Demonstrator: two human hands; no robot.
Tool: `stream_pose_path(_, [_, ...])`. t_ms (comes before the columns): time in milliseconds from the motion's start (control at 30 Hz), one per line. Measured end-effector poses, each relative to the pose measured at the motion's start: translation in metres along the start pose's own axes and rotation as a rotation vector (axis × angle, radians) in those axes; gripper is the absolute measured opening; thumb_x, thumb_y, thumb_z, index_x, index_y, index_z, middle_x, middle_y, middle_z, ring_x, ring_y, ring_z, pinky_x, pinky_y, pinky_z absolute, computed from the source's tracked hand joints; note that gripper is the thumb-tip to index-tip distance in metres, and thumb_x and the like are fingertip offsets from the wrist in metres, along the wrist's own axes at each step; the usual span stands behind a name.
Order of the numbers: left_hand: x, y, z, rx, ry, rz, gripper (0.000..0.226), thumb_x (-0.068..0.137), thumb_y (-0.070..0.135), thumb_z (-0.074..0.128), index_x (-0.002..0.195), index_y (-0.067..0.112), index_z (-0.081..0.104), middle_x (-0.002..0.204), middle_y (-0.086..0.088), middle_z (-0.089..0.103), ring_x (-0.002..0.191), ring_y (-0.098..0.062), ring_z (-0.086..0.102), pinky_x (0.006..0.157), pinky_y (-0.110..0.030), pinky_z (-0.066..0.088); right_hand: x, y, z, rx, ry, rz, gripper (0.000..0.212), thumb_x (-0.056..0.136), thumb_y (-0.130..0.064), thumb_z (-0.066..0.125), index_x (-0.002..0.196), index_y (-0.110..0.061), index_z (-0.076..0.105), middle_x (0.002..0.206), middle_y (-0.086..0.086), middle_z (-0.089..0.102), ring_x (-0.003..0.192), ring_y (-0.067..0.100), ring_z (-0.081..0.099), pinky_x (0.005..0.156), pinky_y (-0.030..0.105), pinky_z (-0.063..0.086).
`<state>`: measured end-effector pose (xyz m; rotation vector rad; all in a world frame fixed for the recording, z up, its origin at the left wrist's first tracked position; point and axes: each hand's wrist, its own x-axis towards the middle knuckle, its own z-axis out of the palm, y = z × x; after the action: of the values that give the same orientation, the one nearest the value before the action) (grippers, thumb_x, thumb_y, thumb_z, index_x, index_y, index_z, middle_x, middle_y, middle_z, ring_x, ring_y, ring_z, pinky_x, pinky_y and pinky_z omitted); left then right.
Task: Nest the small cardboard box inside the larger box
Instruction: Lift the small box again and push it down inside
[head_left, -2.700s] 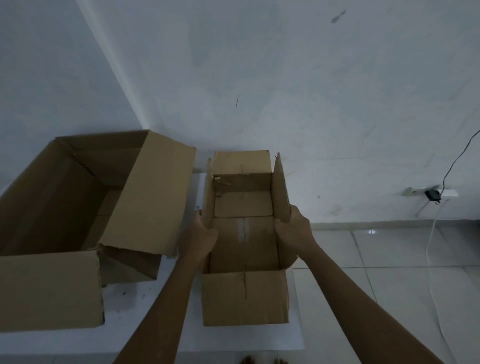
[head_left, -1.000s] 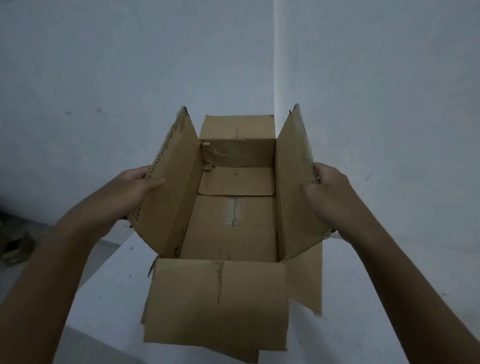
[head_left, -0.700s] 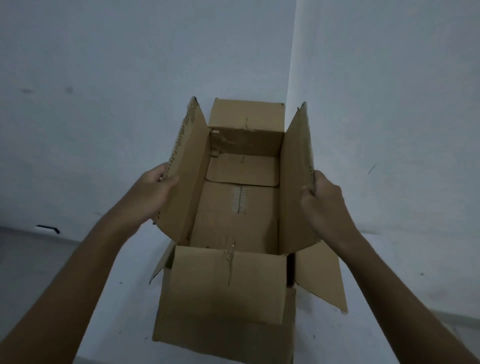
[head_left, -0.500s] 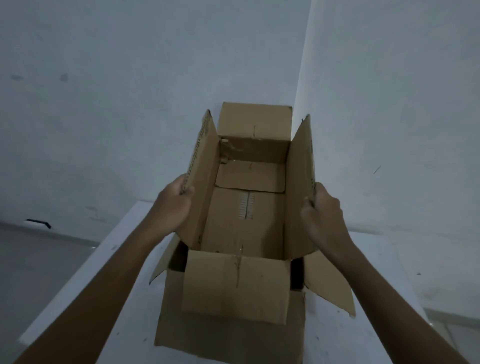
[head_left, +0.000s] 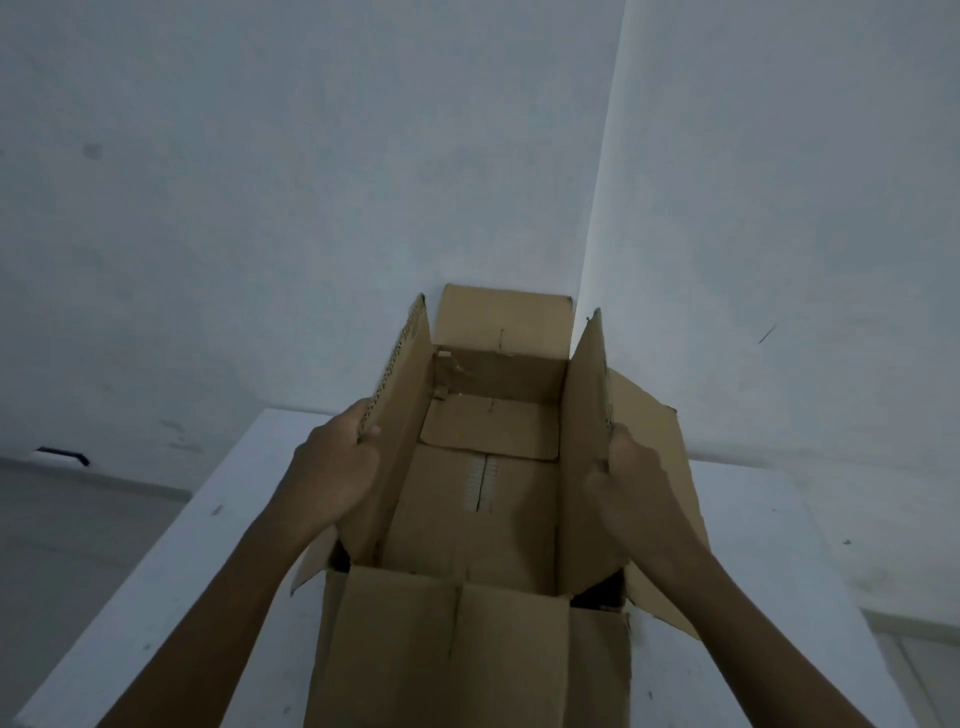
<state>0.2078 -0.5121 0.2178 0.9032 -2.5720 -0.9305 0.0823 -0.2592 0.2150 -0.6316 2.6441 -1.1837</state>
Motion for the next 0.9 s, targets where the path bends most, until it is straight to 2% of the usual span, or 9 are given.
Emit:
stream_pose_path(133, [0.006,-0.010,0.015,-0.039,-0.071,-0.063,0.044,0.104,0.025,0.037,0.147,0.022,0.044,0.134,-0.007,0.061,0.109,-0.027,0.062,0.094,-0.041,0.052,0.007,0.006,0.006,-0.047,-0.015,0.027,0.010,0.091,0.001,0.042,0.092,-0.008,0.041,0.067,0.003,0.043,0.052,0.013,0.040,0.044,0.021,0.027])
stream_pose_path(300, [0.016,-0.026,0.038,-0.032,-0.122,-0.094,0.048,0.103,0.028,0.037,0.150,0.020,0.038,0.140,-0.011,0.057,0.116,-0.029,0.060,0.099,-0.045,0.050,0.014,0.017,0.026,-0.103,-0.004,0.067,0.012,0.092,0.002,0.042,0.096,-0.009,0.040,0.068,0.001,0.043,0.054,0.011,0.042,0.045,0.020,0.028])
stream_pose_path(433, [0.014,-0.030,0.057,0.062,-0.148,-0.069,0.046,0.103,0.021,0.034,0.148,0.014,0.038,0.132,-0.015,0.060,0.110,-0.032,0.060,0.091,-0.040,0.051,0.017,0.027,0.047,-0.290,-0.157,0.142,0.025,0.093,0.004,0.042,0.117,-0.001,0.041,0.078,0.005,0.048,0.059,0.010,0.040,0.047,0.020,0.027])
stream_pose_path(533, [0.011,-0.034,0.070,0.094,-0.139,-0.044,0.044,0.103,0.017,0.035,0.146,0.009,0.041,0.126,-0.017,0.062,0.107,-0.031,0.062,0.089,-0.040,0.051,0.019,0.033,0.059,-0.347,-0.185,0.207,0.038,0.090,0.010,0.046,0.126,0.004,0.035,0.102,0.019,0.057,0.085,0.028,0.059,0.063,0.031,0.041])
stream_pose_path(600, [0.010,-0.036,0.078,0.103,-0.129,-0.018,0.040,0.101,0.012,0.037,0.140,0.007,0.046,0.113,-0.016,0.066,0.096,-0.029,0.064,0.081,-0.039,0.052,0.021,0.036,0.066,-0.354,-0.161,0.228,0.040,0.088,0.011,0.047,0.126,0.003,0.035,0.110,0.020,0.058,0.099,0.034,0.060,0.070,0.033,0.043])
stream_pose_path(667, [0.009,-0.035,0.082,0.105,-0.135,0.008,0.037,0.098,0.007,0.039,0.134,0.006,0.047,0.095,-0.014,0.068,0.078,-0.027,0.064,0.070,-0.042,0.055,0.025,0.037,0.072,-0.350,-0.160,0.246,0.039,0.089,0.011,0.047,0.125,0.002,0.036,0.114,0.021,0.057,0.104,0.035,0.059,0.071,0.034,0.043])
stream_pose_path(767, [0.016,-0.033,0.086,0.127,-0.139,0.045,0.044,0.098,0.005,0.040,0.142,0.007,0.034,0.076,-0.008,0.062,0.059,-0.019,0.056,0.053,-0.038,0.048,0.034,0.038,0.079,-0.344,-0.164,0.273,0.040,0.090,0.009,0.048,0.126,0.000,0.036,0.113,0.020,0.059,0.101,0.034,0.061,0.069,0.033,0.045])
stream_pose_path(833, [0.020,-0.032,0.087,0.163,-0.188,0.028,0.051,0.097,0.002,0.042,0.145,0.008,0.027,0.078,-0.007,0.061,0.057,-0.014,0.050,0.050,-0.030,0.040,0.037,0.041,0.085,-0.352,-0.168,0.289,0.043,0.089,0.008,0.050,0.129,-0.001,0.034,0.116,0.019,0.059,0.103,0.034,0.061,0.072,0.035,0.047])
stream_pose_path(900, [0.018,-0.034,0.093,0.203,-0.226,-0.003,0.058,0.095,-0.001,0.044,0.147,0.008,0.021,0.078,-0.007,0.059,0.057,-0.012,0.049,0.049,-0.026,0.039,0.037,0.047,0.091,-0.386,-0.177,0.289,0.053,0.088,0.009,0.051,0.135,0.001,0.029,0.122,0.020,0.057,0.110,0.035,0.058,0.080,0.040,0.051])
